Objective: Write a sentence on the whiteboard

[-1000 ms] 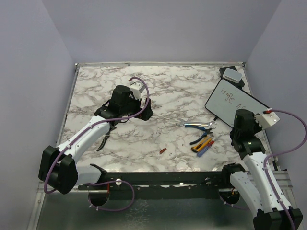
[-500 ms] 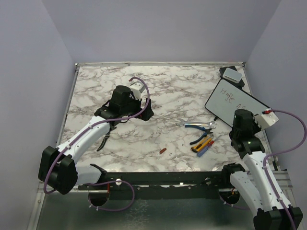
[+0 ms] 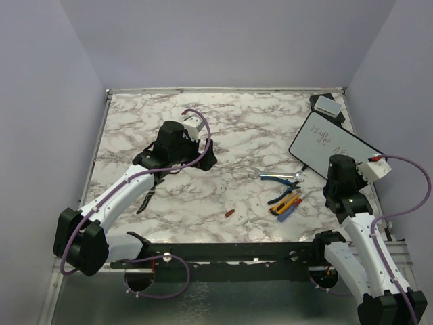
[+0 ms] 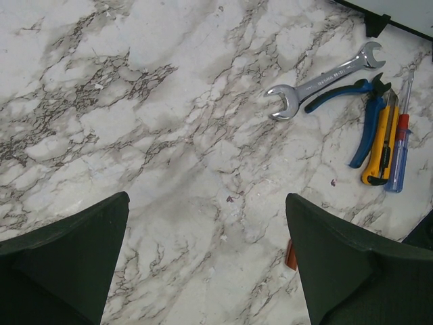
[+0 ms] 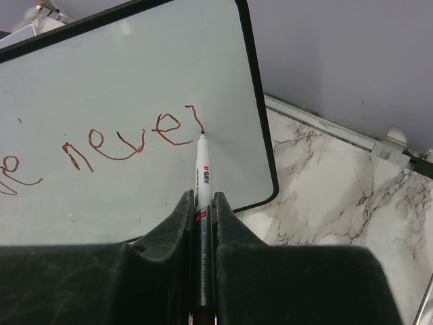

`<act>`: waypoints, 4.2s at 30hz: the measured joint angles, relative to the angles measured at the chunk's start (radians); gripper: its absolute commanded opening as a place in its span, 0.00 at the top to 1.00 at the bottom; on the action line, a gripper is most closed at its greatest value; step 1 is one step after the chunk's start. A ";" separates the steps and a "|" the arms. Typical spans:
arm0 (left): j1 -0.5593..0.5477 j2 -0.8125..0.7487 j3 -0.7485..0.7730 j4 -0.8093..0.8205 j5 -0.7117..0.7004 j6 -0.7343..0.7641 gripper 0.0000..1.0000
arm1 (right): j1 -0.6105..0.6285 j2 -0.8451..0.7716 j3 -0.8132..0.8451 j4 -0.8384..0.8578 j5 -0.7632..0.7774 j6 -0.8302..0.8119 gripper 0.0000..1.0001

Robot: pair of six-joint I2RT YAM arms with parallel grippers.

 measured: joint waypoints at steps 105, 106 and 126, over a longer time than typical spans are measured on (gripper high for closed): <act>-0.002 -0.002 0.000 0.000 -0.001 0.000 0.01 | -0.040 -0.119 0.009 0.034 -0.119 -0.080 1.00; -0.002 -0.002 0.000 0.000 -0.002 0.000 0.01 | -0.040 -0.118 0.010 0.034 -0.143 -0.087 1.00; 0.017 -0.002 0.000 0.000 -0.015 0.003 0.01 | -0.040 -0.103 0.092 0.040 -0.576 -0.161 1.00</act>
